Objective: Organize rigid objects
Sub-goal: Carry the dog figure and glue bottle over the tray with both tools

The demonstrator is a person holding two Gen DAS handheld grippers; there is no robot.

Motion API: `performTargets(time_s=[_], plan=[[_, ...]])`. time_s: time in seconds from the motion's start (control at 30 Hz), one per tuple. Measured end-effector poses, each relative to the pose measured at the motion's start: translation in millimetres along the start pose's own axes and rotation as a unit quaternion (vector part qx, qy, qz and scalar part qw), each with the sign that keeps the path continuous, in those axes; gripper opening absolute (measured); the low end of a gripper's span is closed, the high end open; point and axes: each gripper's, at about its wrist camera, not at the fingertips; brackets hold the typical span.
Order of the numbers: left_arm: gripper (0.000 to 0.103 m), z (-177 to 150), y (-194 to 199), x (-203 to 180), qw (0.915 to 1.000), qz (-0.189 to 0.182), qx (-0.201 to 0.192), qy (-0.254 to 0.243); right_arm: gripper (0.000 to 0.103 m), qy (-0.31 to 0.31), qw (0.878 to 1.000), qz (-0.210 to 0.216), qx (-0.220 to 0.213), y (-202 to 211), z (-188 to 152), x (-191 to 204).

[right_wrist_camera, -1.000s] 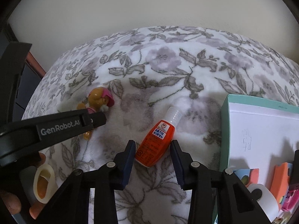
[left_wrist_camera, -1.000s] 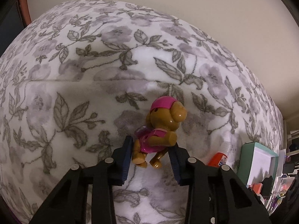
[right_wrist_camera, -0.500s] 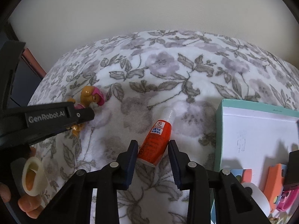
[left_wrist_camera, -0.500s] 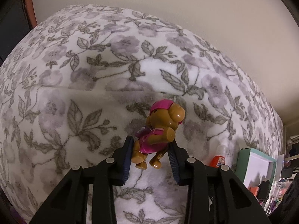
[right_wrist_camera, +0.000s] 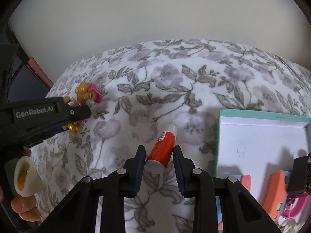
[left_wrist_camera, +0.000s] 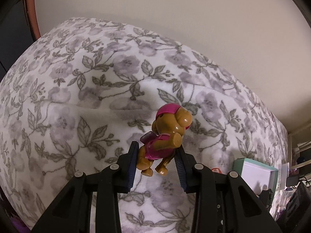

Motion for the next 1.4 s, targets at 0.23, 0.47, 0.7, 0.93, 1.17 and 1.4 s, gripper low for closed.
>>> performTargets(time_s=[0.23, 0.47, 0.7, 0.93, 1.17, 1.4], plan=[[0.038, -5.0, 16.3, -15.1, 1.0000, -0.005, 0.001, -0.007, 0.030, -0.011, 1.000, 0.007, -0.003, 16.4, -2.4, -10.9], [0.038, -21.0, 45.8, -31.9, 0.9995, -0.017, -0.008, -0.024, 0.025, -0.015, 1.000, -0.001, -0.005, 45.5, -8.5, -21.1], [0.038, -51.0, 70.7, -49.1, 0.9985, -0.024, -0.009, -0.048, 0.024, -0.024, 1.000, -0.009, -0.005, 77.3, -22.8, -31.6], [0.037, -88.2, 94.8, -66.7, 0.9958, -0.048, -0.015, -0.077, 0.024, -0.044, 0.999, -0.017, -0.025, 122.0, -39.6, -48.1], [0.036, -127.2, 100.4, -91.4, 0.9900, -0.075, -0.004, -0.119, 0.024, -0.081, 0.995, -0.060, -0.012, 146.1, -65.9, -89.5], [0.036, -153.8, 84.3, -103.7, 0.9864, -0.080, 0.036, -0.140, 0.024, -0.107, 0.991, -0.076, 0.000, 160.6, -90.7, -118.7]])
Point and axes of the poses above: each gripper's, at about its wrist camera, not at the fingertips, and y roughly against the way its jaws point, x to its left, z to its top, and after that the axes turned 2 degrees about -z, right-handed
